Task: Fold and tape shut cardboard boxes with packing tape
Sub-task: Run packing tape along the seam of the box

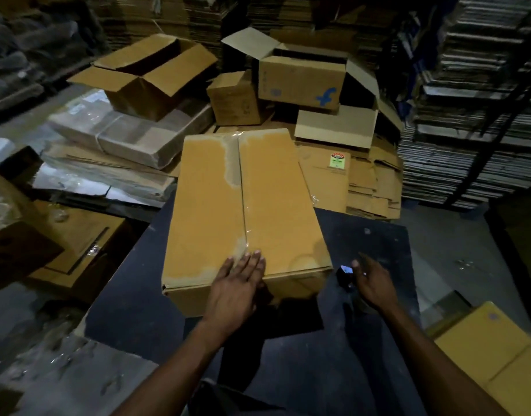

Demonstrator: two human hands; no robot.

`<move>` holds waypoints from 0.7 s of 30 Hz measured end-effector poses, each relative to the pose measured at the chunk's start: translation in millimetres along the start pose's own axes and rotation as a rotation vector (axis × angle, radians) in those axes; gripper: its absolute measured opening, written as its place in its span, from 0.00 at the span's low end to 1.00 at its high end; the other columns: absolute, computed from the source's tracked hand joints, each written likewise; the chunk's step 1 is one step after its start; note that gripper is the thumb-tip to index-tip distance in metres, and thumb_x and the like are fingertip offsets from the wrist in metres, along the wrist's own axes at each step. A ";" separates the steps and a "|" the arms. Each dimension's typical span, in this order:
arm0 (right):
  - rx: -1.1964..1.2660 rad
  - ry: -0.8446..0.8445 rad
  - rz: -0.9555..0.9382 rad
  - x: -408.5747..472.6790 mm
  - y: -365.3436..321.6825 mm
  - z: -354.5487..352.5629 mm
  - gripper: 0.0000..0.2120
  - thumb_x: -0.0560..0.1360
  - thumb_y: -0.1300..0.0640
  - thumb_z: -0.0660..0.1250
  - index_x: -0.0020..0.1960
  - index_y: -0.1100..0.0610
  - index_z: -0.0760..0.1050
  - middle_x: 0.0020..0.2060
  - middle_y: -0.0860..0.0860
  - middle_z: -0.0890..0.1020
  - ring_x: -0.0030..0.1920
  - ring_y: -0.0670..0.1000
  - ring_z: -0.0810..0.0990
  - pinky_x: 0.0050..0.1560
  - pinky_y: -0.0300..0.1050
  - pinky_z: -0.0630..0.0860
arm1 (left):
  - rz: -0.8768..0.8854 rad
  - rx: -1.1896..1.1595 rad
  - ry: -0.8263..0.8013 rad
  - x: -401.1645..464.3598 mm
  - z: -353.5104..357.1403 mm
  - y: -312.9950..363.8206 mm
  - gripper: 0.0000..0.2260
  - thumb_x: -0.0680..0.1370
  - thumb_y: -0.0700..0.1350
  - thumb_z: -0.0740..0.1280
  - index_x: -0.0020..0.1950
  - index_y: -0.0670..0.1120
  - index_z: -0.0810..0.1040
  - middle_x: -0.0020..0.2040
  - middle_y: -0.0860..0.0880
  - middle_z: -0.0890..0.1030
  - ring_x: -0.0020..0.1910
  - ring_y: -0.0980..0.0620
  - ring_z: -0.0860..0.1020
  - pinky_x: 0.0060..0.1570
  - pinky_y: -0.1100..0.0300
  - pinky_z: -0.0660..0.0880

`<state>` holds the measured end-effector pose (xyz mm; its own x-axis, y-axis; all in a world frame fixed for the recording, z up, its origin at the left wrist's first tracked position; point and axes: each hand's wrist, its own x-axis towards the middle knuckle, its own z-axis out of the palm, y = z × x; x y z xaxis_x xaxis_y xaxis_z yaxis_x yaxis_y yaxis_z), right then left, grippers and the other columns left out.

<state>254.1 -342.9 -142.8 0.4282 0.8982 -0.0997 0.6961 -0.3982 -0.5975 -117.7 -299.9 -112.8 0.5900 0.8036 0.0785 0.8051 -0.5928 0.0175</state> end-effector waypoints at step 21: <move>-0.489 -0.361 -0.029 45.3 79.5 17.9 0.19 0.74 0.53 0.74 0.63 0.54 0.80 0.59 0.58 0.83 0.57 0.62 0.85 0.53 0.53 0.81 | -0.049 -0.115 -0.046 9.5 -19.1 -1.2 0.31 0.86 0.55 0.64 0.88 0.50 0.61 0.89 0.48 0.59 0.88 0.47 0.57 0.84 0.42 0.58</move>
<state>318.5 -330.5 -209.1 0.2419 0.8824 -0.4034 0.9253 -0.3350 -0.1779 -114.3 -292.6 -93.0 0.5542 0.8319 0.0289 0.8225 -0.5526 0.1348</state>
